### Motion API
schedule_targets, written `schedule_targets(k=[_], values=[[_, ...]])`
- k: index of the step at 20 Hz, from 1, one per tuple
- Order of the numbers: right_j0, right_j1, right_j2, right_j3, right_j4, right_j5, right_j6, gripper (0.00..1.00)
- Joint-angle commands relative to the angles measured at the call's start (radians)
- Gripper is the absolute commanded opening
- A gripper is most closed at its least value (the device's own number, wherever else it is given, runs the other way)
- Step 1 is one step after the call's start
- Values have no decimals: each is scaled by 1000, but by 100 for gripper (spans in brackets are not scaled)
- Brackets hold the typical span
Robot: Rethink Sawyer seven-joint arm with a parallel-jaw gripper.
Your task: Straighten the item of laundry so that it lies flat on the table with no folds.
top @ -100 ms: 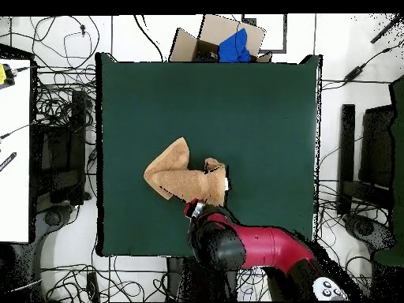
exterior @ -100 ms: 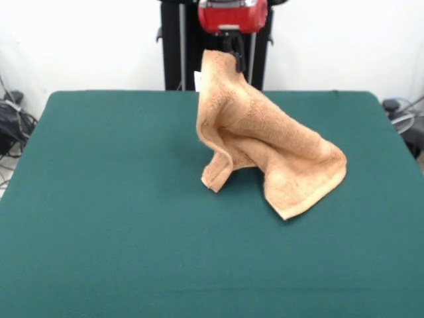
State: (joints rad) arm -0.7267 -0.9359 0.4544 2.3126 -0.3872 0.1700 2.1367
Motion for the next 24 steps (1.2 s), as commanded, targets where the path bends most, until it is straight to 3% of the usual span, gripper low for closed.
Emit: schedule_targets(k=[1,5,10,20,24], values=[[5,104,62,-27,-194,-110,-89,0],[-32,72,161,-58,-333,-146,-143,0],[-63,76,241,-75,-449,-213,-95,0],[49,76,78,-138,-536,-363,2,0],[-12,78,157,-117,-535,-287,4,0]])
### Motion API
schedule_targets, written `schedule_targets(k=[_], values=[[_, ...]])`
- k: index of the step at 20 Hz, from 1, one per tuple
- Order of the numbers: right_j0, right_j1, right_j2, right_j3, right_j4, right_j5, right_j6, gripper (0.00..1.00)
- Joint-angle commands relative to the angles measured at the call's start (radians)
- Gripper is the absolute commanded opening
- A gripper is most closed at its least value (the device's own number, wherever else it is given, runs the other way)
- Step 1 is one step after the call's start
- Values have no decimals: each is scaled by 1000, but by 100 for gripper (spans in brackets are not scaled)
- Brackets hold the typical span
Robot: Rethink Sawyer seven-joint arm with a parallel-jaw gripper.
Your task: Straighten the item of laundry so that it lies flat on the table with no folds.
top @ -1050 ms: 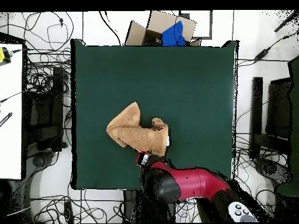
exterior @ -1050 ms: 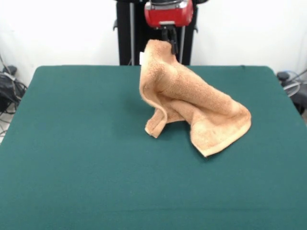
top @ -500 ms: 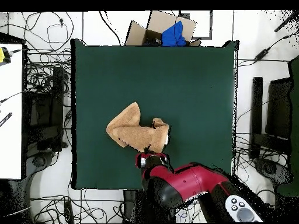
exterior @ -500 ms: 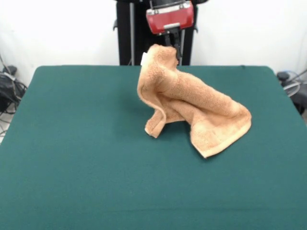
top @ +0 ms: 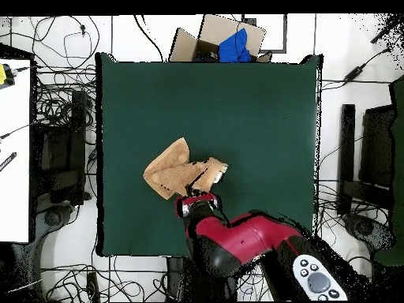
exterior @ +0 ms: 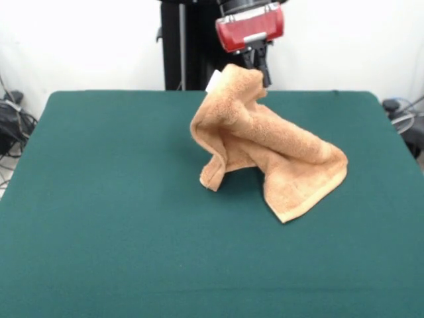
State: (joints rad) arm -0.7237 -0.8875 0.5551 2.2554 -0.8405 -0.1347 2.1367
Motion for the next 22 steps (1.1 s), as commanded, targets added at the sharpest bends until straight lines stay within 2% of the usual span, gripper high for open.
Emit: schedule_targets(k=[1,8,13,15,22], values=[[-44,28,97,-49,-76,48,-5,0],[-102,78,126,-35,-102,79,-27,0],[-185,103,208,-7,-101,147,-55,0],[-196,108,211,-4,-111,148,-59,0],[-272,189,244,2,-125,209,-95,0]])
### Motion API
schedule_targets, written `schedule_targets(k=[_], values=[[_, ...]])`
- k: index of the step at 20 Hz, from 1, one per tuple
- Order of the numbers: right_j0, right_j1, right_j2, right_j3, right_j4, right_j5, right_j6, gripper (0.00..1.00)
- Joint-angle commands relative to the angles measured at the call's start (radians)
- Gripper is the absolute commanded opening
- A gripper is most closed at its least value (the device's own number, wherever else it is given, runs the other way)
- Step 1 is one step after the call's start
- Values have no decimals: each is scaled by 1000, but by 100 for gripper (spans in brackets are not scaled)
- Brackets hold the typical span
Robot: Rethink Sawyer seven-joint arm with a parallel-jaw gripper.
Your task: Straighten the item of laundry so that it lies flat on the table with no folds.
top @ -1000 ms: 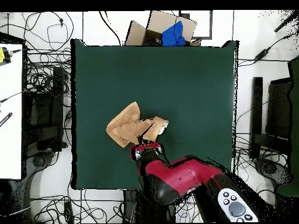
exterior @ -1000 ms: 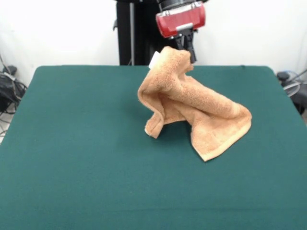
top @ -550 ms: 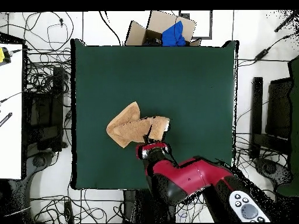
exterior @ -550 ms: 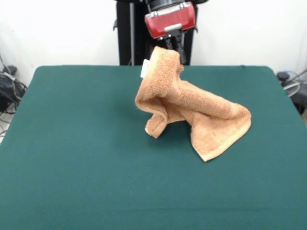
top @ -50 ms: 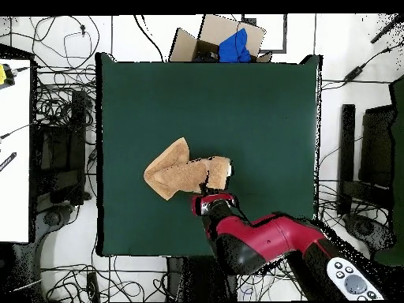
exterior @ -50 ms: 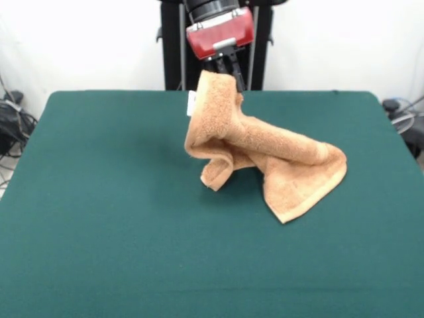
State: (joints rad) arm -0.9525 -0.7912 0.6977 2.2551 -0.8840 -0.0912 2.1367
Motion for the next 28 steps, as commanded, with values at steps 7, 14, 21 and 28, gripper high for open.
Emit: schedule_targets(k=[7,14,21,28], values=[[-86,62,98,49,-41,222,-94,0],[-72,53,57,27,-72,220,-79,0],[-88,33,50,48,-44,255,-80,0],[-86,30,42,51,-40,268,-72,0]])
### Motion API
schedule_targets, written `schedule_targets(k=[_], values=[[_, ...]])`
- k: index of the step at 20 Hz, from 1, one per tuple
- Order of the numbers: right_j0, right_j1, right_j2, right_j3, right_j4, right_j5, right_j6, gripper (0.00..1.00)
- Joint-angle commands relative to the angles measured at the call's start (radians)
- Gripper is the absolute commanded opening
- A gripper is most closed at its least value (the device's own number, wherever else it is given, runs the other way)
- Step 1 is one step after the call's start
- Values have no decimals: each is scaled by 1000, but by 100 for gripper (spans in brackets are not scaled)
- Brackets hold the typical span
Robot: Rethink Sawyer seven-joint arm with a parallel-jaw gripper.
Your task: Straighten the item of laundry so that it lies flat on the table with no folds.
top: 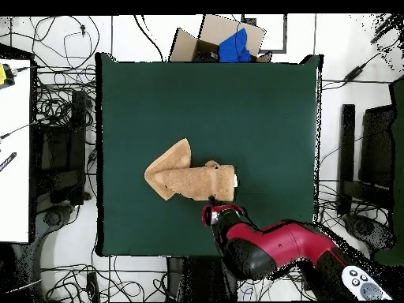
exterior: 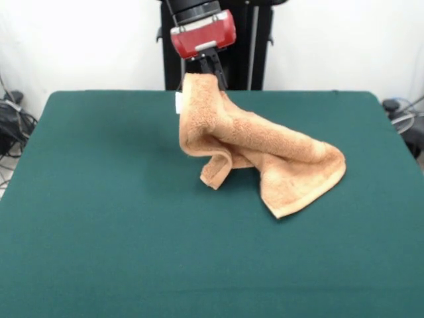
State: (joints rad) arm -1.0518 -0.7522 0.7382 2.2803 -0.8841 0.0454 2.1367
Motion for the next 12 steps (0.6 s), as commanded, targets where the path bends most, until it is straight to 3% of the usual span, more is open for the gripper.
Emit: schedule_targets(k=[1,8,12], values=[[10,-3,3,25,-43,129,-71,0],[-5,-5,0,34,-48,132,-70,0],[-88,28,56,41,-25,199,-146,0]])
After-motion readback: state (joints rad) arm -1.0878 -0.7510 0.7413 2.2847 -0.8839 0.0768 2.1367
